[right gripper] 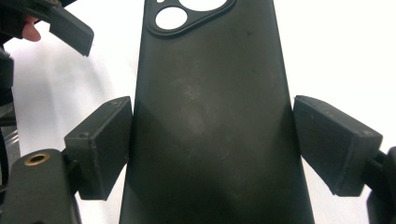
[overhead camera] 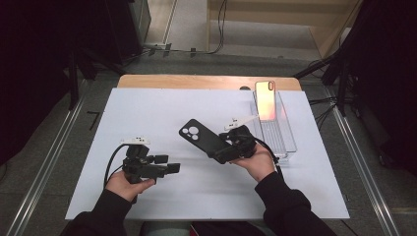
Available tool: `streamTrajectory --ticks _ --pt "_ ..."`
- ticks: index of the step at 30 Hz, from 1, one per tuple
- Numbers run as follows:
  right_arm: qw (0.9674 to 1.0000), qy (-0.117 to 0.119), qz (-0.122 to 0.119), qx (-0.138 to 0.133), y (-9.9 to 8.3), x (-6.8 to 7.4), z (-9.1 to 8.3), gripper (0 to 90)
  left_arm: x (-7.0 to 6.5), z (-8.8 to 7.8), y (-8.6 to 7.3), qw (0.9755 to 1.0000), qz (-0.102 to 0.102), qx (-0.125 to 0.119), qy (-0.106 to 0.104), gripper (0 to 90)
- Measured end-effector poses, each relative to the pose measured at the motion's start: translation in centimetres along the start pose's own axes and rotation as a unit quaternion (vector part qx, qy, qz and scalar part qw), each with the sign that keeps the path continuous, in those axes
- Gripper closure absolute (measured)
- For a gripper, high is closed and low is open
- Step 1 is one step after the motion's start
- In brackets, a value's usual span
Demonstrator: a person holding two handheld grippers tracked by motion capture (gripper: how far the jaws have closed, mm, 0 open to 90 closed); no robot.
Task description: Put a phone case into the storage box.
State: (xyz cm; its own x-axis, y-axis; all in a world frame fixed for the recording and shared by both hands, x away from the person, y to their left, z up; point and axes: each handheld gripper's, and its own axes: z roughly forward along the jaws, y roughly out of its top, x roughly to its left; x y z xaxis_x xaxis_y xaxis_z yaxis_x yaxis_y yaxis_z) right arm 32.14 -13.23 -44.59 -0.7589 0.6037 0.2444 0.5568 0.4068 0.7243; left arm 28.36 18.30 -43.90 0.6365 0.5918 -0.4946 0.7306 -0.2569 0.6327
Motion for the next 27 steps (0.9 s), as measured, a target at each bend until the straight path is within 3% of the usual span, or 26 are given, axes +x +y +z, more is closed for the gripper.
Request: streamTrajectory --ticks 3,6,13,16,25,27 --pt "0.9999 -0.004 0.009 -0.004 -0.6 -0.1 -0.5 13.9 -0.3 0.2 0.5 1.0000 -0.002 0.001 -0.006 25.0" --pt "0.9997 -0.011 0.021 -0.008 -1.1 0.0 -0.8 13.9 -0.6 0.5 1.0 1.0000 0.009 0.001 -0.004 25.6" --pt "0.9976 -0.034 0.052 -0.029 -2.2 0.8 -0.8 13.8 -0.8 1.4 2.3 1.0000 -0.004 0.001 0.004 25.7" --pt "0.9967 -0.045 0.057 -0.036 -2.3 1.1 -0.5 13.8 -0.6 1.7 2.9 0.9998 -0.016 0.001 0.013 25.7" --pt "0.9911 -0.047 0.103 -0.070 -2.4 1.7 0.3 13.7 0.0 2.2 4.9 0.9979 -0.054 -0.017 0.033 25.7" --pt "0.9911 -0.046 0.101 -0.075 -2.4 1.9 0.6 13.6 0.0 2.3 5.3 0.9974 -0.060 -0.020 0.035 25.8"
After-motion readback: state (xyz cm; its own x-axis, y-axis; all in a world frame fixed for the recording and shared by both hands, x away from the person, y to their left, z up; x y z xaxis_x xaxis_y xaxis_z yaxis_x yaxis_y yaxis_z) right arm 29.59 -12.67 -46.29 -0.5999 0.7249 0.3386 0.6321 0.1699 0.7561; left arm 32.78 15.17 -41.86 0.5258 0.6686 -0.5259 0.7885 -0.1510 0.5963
